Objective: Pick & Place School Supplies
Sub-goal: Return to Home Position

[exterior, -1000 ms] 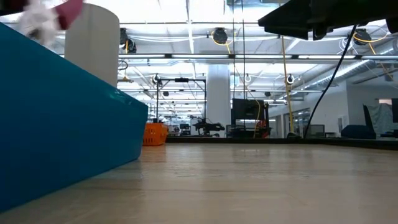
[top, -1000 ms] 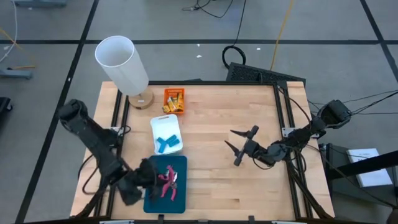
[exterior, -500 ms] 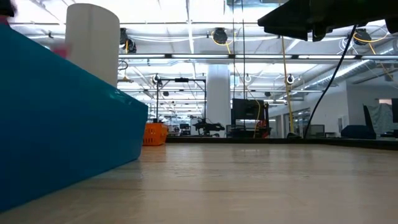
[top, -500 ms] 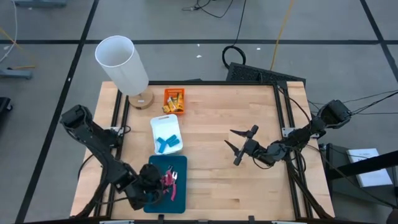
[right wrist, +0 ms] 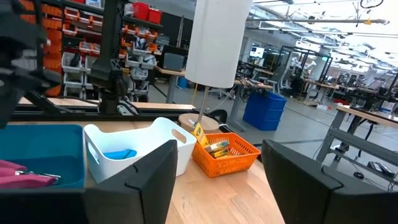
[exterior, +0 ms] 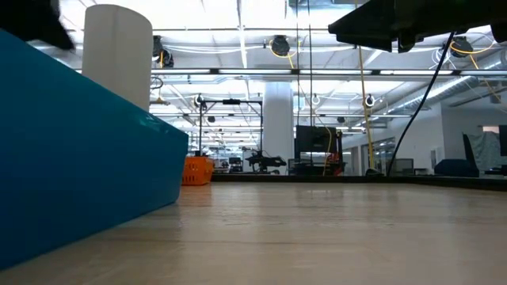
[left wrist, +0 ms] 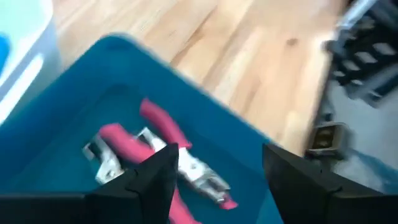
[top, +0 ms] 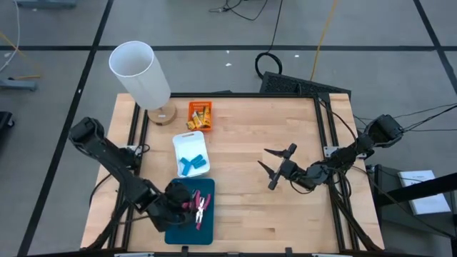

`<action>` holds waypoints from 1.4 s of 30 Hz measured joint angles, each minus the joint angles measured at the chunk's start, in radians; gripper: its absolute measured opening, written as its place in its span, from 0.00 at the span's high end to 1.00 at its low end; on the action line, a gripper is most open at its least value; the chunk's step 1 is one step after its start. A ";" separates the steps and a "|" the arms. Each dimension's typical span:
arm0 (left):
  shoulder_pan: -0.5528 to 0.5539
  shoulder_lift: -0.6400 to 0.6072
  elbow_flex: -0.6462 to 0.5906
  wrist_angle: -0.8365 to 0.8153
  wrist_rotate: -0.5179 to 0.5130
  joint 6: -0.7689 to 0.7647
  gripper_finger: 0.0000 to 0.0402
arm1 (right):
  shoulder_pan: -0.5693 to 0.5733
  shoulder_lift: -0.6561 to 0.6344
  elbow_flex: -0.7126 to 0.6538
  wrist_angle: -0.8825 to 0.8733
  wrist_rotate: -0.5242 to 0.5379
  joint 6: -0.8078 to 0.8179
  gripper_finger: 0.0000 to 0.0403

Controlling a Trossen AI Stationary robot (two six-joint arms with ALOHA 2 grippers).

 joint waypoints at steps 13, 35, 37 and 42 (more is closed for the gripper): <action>-0.006 -0.313 0.000 0.326 -0.176 1.063 0.48 | 0.023 0.001 0.000 -0.132 0.003 0.051 0.44; 0.216 -0.780 -0.625 0.786 0.079 1.119 0.46 | -0.094 -0.300 -0.001 -0.512 -0.690 0.309 0.44; 0.236 -0.847 -0.713 0.861 0.087 1.115 0.46 | -0.102 -0.354 -0.001 -0.563 -0.712 0.288 0.44; 0.274 -0.981 -0.889 1.010 0.131 1.114 0.46 | -0.130 -0.505 -0.001 -0.699 -0.712 0.285 0.44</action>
